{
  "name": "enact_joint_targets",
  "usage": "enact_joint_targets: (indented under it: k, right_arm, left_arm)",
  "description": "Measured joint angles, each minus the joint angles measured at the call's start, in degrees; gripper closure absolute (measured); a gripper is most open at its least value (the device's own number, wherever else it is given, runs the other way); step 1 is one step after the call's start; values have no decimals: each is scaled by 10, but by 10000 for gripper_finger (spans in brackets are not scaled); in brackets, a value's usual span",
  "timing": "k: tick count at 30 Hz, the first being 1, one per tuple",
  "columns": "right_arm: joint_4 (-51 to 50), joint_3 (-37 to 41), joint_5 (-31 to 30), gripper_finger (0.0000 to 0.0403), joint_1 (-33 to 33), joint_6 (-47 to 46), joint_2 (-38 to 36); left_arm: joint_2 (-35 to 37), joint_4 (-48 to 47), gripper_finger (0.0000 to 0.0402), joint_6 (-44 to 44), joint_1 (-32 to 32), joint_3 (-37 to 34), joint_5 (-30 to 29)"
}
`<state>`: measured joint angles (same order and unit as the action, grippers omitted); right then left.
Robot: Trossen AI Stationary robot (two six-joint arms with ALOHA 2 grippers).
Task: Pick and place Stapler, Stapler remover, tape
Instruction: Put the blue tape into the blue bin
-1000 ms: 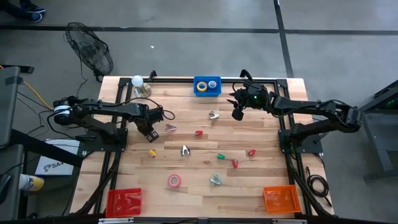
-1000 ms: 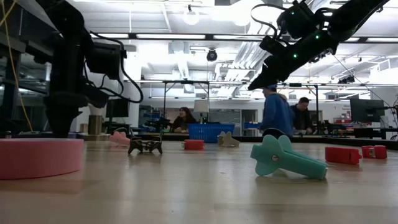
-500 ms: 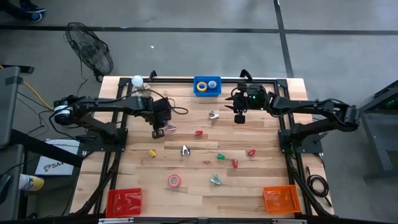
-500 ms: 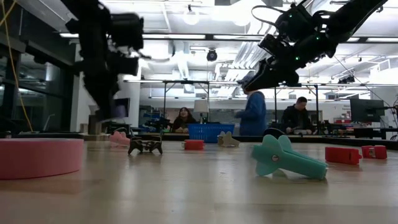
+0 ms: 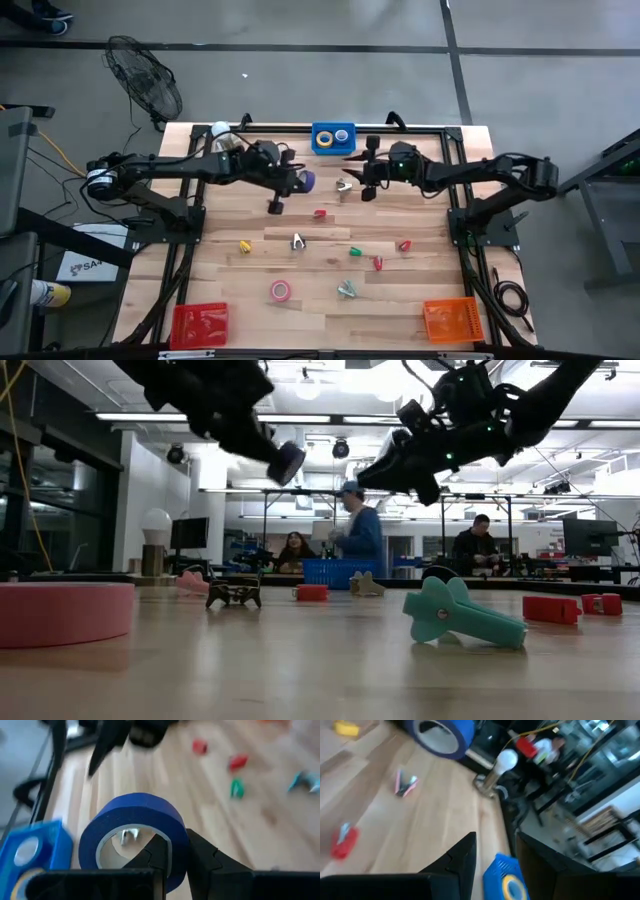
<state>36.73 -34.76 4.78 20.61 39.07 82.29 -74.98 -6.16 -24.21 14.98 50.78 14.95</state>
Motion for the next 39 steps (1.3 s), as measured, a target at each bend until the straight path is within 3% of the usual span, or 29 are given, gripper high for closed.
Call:
enact_joint_targets:
  k: [7,11,21,39]
  right_arm:
    - [100,0,15,273,-16,-34,3]
    - [131,0,31,273,-25,-46,3]
    - [215,-1,49,273,-56,-72,3]
    - [210,-1,50,273,-76,-76,3]
  left_arm:
    - [0,108,368,3,0,0,107]
    - [0,160,368,3,0,0,138]
    - [-34,248,368,17,0,1,115]
    - [-60,301,368,35,0,1,110]
